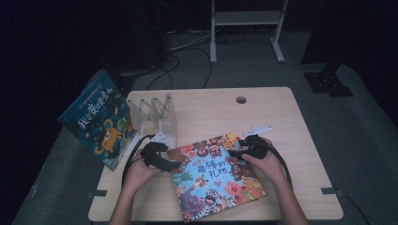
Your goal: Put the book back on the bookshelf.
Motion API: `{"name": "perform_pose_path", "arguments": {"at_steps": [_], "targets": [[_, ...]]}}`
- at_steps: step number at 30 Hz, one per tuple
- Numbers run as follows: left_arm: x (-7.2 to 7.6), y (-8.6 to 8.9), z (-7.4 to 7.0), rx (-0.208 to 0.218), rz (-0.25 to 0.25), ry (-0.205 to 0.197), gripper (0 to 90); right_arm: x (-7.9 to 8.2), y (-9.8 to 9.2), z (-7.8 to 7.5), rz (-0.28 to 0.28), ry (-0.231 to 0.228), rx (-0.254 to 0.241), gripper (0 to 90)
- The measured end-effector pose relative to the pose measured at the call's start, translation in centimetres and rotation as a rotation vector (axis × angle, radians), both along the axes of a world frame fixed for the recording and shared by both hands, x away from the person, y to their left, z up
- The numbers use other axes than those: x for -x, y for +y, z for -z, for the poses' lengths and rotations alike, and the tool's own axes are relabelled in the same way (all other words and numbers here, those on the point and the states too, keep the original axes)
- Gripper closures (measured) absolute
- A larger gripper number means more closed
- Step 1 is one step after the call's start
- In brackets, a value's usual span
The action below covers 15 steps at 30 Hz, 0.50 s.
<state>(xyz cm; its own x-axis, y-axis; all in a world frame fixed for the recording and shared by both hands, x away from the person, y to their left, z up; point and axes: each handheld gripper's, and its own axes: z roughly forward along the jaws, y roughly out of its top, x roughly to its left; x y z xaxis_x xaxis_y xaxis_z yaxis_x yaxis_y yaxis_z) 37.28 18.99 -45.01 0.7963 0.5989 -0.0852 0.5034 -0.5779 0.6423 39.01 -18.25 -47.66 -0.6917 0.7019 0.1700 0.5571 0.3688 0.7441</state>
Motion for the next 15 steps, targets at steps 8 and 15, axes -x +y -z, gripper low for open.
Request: {"name": "perform_pose_path", "arguments": {"at_steps": [8,15], "targets": [[-0.5,-0.6,0.8,0.016,0.019,0.029,7.3,0.3,0.3,-0.1,-0.011,-0.01,0.002,30.5],[-0.3,-0.7,1.0,0.018,0.02,0.027,6.3,2.1,-1.4,-0.5,0.005,-0.035,0.035,31.6]]}}
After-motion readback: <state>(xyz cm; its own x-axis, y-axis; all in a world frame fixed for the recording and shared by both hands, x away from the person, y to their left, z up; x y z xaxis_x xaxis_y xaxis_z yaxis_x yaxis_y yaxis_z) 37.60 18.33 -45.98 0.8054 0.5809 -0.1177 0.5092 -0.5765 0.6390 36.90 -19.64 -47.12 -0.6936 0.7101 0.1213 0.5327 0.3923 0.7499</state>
